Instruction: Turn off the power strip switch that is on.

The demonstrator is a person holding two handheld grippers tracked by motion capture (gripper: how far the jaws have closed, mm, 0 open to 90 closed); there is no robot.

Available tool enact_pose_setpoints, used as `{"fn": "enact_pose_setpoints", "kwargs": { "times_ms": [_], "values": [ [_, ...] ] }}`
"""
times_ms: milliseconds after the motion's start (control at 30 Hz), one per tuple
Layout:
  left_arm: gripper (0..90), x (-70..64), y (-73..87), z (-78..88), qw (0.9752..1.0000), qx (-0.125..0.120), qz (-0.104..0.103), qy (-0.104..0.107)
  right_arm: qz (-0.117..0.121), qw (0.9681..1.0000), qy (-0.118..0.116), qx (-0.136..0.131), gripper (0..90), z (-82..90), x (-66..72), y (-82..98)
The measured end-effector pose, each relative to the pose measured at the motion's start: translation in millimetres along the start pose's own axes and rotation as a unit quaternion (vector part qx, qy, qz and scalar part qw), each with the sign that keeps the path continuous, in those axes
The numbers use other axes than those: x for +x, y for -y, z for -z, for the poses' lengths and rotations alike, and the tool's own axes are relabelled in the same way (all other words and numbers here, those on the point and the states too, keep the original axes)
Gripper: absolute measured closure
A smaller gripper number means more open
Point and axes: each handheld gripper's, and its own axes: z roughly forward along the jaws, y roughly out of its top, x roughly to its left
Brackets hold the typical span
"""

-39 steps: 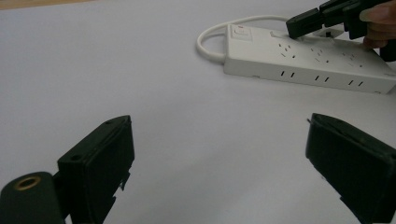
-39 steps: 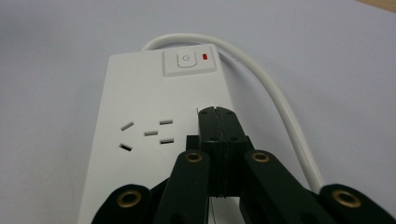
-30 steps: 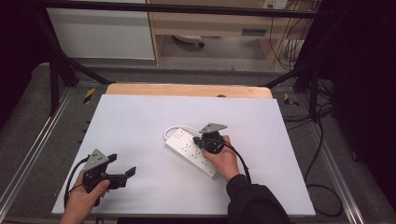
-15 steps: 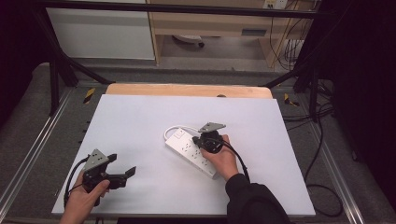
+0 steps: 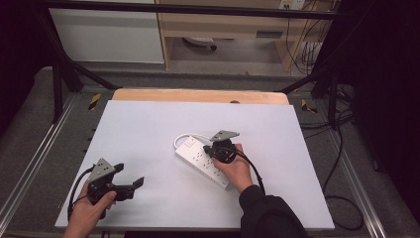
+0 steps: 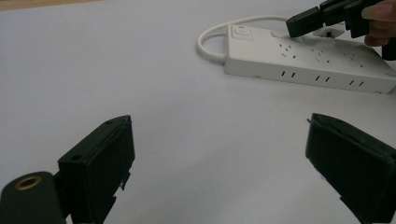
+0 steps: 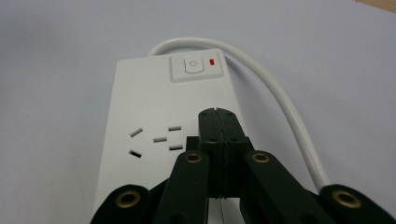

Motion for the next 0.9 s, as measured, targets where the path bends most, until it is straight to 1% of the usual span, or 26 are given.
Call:
{"fn": "enact_pose_setpoints", "kwargs": {
  "times_ms": [33,233,300,433,500,533,567,600,633,667,700,800,833,867,900],
  "values": [
    [8.0,-0.1,0.0,-0.2,1.0000,0.000,0.000,0.000,-0.005,1.0000,-0.002,-0.002,90.0,1.4,0.2,-0.9],
    [8.1,-0.3,0.0,-0.2,1.0000,0.000,0.000,0.000,-0.002,1.0000,-0.003,-0.004,89.8,3.6,1.3,-2.2],
    [8.1,-0.3,0.0,-0.1,1.0000,0.000,0.000,0.000,-0.008,0.9999,-0.003,-0.008,86.9,5.1,1.7,-3.0],
    [8.1,-0.4,0.0,-0.1,1.0000,0.000,0.000,0.000,-0.009,0.9999,-0.003,-0.013,83.6,7.5,2.1,-4.2],
    [8.1,-0.3,0.0,-0.1,1.0000,0.001,0.000,0.000,-0.011,0.9998,-0.005,-0.019,80.0,11.0,3.3,-5.9],
    [8.1,-0.3,0.0,-0.2,1.0000,0.000,0.000,0.000,-0.011,0.9998,-0.005,-0.019,80.0,11.0,3.3,-5.9],
    [8.1,-0.3,0.1,-0.2,1.0000,0.000,0.000,0.000,-0.013,0.9996,-0.006,-0.023,75.9,13.2,3.3,-6.9],
    [8.1,-0.4,0.1,-0.3,1.0000,0.000,0.000,0.000,-0.015,0.9995,-0.007,-0.025,74.0,14.0,3.2,-7.4],
    [8.1,-0.4,0.2,-0.4,1.0000,0.000,0.000,0.000,-0.015,0.9995,-0.007,-0.025,74.0,14.0,3.2,-7.4],
    [8.1,-0.3,0.3,-0.5,1.0000,0.001,0.000,0.000,-0.018,0.9994,-0.009,-0.029,67.5,15.8,3.0,-8.3],
    [8.0,-0.2,0.4,-0.6,1.0000,0.002,0.001,0.000,-0.021,0.9993,-0.009,-0.030,63.1,16.4,3.4,-8.9],
    [7.9,0.3,0.5,-0.5,1.0000,0.002,0.002,-0.001,-0.022,0.9992,-0.009,-0.030,50.9,17.8,4.0,-10.9],
    [7.8,0.5,0.6,-0.5,1.0000,0.002,0.003,-0.001,-0.027,0.9992,-0.009,-0.028,46.5,18.3,4.7,-11.8],
    [7.8,0.6,0.7,-0.6,1.0000,0.002,0.003,-0.002,-0.027,0.9992,-0.009,-0.028,46.5,18.3,4.7,-11.8],
    [7.7,0.6,0.9,-0.9,1.0000,0.003,0.005,0.000,-0.029,0.9992,-0.013,-0.026,39.8,18.2,5.2,-13.5]
  ]
}}
